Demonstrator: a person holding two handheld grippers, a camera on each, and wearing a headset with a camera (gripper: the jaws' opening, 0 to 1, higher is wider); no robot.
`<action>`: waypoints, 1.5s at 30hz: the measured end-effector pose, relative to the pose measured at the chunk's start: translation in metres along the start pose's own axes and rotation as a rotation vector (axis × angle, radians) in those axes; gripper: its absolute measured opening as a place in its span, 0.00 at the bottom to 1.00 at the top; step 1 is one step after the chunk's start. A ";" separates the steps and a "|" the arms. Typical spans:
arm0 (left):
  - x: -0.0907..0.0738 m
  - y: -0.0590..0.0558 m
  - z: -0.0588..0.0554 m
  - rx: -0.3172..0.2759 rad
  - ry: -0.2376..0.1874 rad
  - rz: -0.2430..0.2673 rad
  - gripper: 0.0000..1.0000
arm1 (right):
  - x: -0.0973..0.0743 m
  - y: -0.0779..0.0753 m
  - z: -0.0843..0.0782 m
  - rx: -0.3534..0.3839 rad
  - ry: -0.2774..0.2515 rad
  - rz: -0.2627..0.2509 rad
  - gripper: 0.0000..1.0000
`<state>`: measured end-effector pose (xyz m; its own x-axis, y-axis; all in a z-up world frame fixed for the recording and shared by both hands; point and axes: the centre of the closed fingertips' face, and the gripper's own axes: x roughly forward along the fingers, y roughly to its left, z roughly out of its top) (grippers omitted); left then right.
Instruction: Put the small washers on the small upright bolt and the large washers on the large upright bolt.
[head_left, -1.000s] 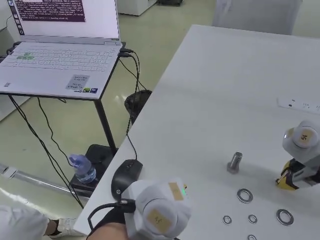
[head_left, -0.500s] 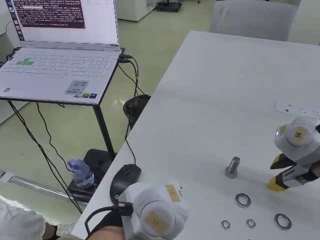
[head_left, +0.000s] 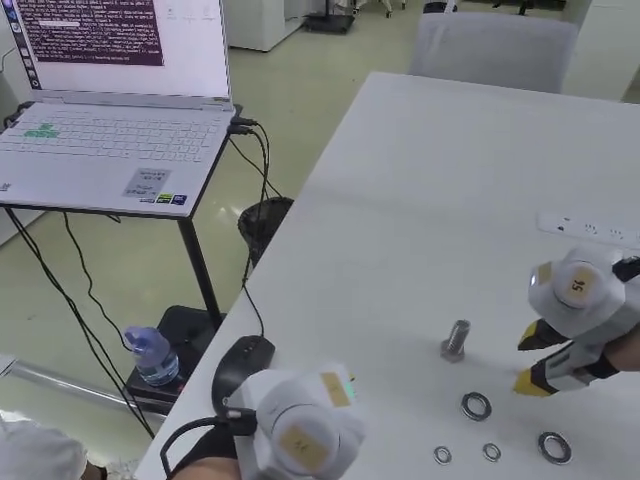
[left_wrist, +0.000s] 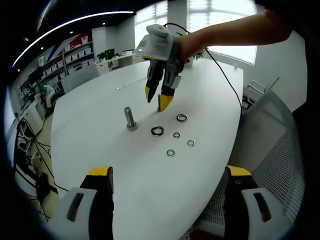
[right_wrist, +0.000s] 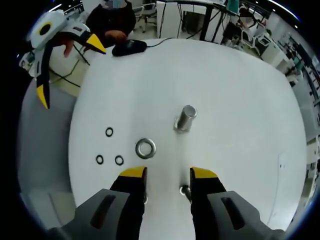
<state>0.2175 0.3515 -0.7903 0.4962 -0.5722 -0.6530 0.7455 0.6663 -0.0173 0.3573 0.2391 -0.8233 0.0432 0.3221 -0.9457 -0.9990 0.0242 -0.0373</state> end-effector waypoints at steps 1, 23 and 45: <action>0.000 0.000 0.000 0.000 0.002 0.001 0.92 | 0.000 0.001 0.000 0.002 -0.002 0.000 0.36; -0.003 -0.004 -0.006 0.005 0.028 -0.011 0.83 | 0.002 0.052 -0.010 0.001 -0.020 0.046 0.34; -0.007 -0.003 -0.005 0.020 0.028 -0.029 0.91 | 0.039 0.075 -0.017 -0.028 0.011 0.055 0.30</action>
<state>0.2095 0.3564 -0.7895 0.4616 -0.5777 -0.6732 0.7686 0.6394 -0.0216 0.2843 0.2371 -0.8683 -0.0115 0.3115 -0.9502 -0.9998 -0.0200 0.0055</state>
